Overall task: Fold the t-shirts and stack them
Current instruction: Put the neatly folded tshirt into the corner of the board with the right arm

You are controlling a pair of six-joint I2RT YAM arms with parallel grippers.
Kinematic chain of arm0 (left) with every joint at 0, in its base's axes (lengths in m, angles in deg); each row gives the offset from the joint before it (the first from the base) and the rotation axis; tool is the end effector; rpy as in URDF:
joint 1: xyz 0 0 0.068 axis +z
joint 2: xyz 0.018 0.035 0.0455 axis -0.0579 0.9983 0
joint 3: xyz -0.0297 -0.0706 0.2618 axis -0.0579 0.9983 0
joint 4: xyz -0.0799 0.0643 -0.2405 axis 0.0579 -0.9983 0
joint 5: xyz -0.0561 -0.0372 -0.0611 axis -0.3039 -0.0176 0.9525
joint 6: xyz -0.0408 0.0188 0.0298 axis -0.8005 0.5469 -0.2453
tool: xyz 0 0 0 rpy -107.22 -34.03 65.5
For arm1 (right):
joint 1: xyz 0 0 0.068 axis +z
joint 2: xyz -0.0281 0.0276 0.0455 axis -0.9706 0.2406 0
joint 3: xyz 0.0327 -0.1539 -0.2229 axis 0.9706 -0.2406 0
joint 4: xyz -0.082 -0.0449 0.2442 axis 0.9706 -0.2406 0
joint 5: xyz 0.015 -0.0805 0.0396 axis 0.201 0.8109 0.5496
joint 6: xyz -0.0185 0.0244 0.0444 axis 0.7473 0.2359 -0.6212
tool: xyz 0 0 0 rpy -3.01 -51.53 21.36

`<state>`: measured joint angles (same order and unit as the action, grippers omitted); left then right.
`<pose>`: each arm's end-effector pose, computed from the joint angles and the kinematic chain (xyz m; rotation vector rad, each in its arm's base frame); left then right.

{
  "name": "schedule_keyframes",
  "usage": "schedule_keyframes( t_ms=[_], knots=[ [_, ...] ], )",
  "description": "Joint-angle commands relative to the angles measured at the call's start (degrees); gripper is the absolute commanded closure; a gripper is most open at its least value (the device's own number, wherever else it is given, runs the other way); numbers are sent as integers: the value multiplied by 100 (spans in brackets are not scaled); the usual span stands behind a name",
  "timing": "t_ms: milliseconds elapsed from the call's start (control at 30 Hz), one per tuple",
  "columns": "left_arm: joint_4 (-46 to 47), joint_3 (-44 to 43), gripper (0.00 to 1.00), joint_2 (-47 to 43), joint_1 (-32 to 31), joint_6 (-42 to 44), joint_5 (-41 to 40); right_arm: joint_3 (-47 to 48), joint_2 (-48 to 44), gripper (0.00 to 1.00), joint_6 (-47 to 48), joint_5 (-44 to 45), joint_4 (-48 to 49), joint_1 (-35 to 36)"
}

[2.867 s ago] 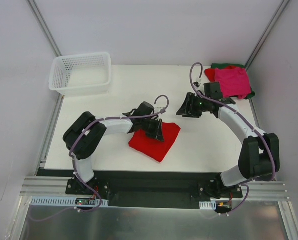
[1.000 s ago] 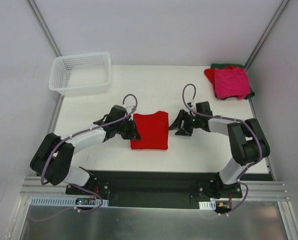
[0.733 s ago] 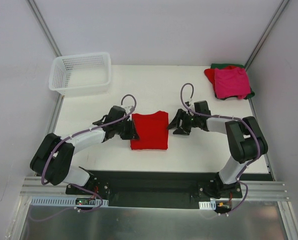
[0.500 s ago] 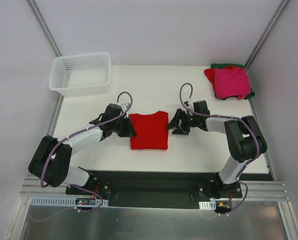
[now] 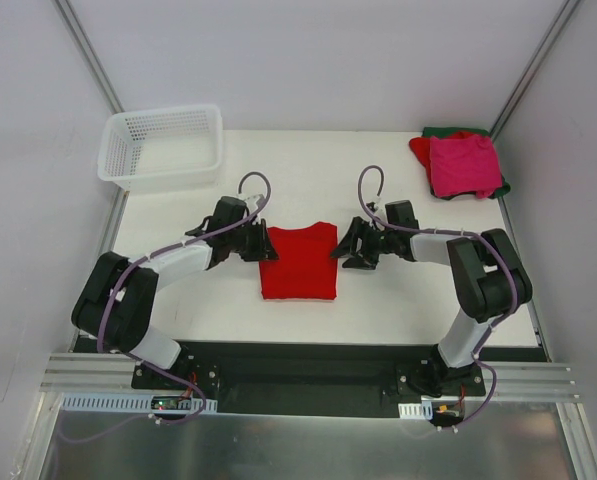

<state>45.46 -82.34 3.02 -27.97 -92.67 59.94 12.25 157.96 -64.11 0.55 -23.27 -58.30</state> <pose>0.2731 -0.1409 0.1925 0.1873 2.3245 -0.9364 0.3051 0.1226 0.1351 -0.3002 2.3997 1.1759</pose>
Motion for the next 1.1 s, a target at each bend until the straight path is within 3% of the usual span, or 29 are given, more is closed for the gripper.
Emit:
schedule_keyframes(
  t_ms=[0, 700, 1067],
  knots=[
    [403, 72, 100, 237, 47, 66, 187, -52, 307, 30, 170, 458, -271, 59],
    [553, 28, 100, 923, 100, 39, 231, 36, 922, 29, -32, 230, 194, 155],
    [483, 99, 100, 853, 100, 66, 222, 185, 1335, 28, -427, 142, 661, 621]
  ],
)
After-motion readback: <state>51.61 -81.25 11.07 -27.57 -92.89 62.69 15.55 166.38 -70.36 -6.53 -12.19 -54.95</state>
